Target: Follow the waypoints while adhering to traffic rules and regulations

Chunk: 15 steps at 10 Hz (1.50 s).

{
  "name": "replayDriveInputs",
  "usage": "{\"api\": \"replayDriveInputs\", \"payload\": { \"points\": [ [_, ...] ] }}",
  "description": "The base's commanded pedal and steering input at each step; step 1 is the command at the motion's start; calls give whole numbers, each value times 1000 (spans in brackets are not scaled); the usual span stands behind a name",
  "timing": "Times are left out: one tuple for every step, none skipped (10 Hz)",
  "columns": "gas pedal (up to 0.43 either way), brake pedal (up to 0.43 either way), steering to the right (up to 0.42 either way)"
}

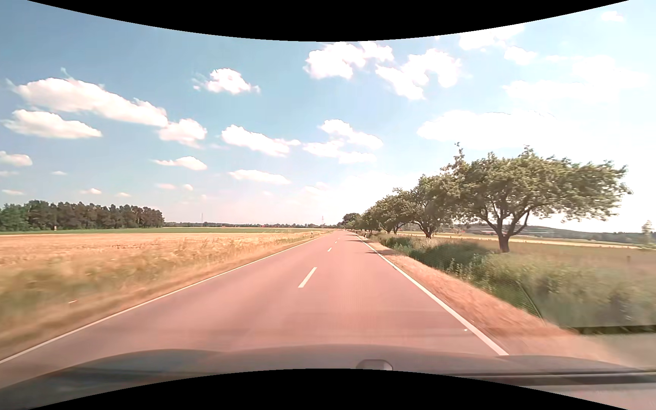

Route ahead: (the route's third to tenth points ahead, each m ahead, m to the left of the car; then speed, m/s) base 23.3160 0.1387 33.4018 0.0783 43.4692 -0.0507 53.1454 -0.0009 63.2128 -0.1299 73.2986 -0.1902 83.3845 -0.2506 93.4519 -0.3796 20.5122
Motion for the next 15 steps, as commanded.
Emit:
{"api": "replayDriveInputs", "payload": {
  "points": [
    [197,0,1],
    [197,0,1],
    [197,0,1],
    [197,0,1],
    [197,0,2],
    [197,0,1],
    [197,0,1],
    [197,0,1],
    [197,0,2],
    [197,0,2],
    [197,0,2],
    [197,0,2],
    [197,0,2],
    [197,0,1],
    [197,0,1]
  ]
}}
